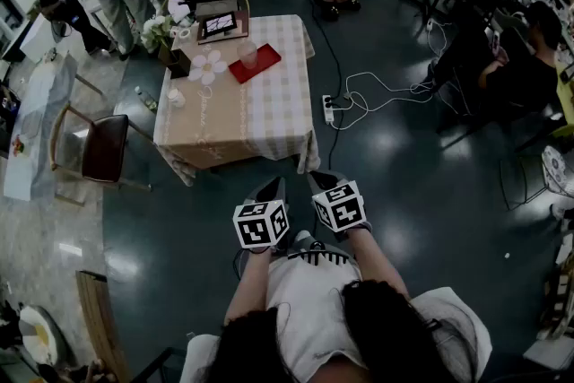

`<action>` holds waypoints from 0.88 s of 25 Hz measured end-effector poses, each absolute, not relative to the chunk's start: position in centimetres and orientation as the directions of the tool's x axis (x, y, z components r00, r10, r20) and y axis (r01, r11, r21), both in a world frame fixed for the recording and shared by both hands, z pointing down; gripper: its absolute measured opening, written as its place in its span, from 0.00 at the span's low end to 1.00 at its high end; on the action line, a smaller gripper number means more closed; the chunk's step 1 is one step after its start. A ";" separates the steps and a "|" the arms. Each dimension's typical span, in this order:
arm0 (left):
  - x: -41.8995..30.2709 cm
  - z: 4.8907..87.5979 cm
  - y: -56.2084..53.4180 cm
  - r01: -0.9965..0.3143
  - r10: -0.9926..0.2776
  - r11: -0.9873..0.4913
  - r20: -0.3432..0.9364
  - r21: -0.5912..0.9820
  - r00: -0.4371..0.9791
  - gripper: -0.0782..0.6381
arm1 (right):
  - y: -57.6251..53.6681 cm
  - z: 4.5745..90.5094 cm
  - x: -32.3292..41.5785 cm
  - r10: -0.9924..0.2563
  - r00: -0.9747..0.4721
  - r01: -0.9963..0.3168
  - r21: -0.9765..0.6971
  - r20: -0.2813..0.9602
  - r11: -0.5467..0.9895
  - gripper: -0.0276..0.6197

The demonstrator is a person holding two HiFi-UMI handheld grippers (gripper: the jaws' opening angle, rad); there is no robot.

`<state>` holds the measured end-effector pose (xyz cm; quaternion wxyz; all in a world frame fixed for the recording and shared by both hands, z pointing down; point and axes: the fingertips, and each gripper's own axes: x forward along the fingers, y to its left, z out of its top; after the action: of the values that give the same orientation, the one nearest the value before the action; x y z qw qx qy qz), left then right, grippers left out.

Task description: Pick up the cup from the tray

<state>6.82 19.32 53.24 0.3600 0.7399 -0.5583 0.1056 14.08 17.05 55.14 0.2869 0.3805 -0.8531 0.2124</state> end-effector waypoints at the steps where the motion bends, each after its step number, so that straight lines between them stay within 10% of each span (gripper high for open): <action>1: 6.8 53.2 19.2 -0.902 -0.752 -0.116 0.557 0.417 0.354 0.12 | 16.9 54.9 14.1 -0.531 -0.547 -0.772 -0.145 0.648 0.619 0.05; 22: 7.0 52.4 17.9 -0.908 -0.773 -0.109 0.540 0.404 0.333 0.12 | 14.8 53.4 14.1 -0.560 -0.586 -0.760 -0.159 0.586 0.630 0.11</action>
<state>6.98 17.91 52.37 0.3483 0.7383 -0.5694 0.0968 14.14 14.78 53.37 0.2496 0.3805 -0.8675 0.2009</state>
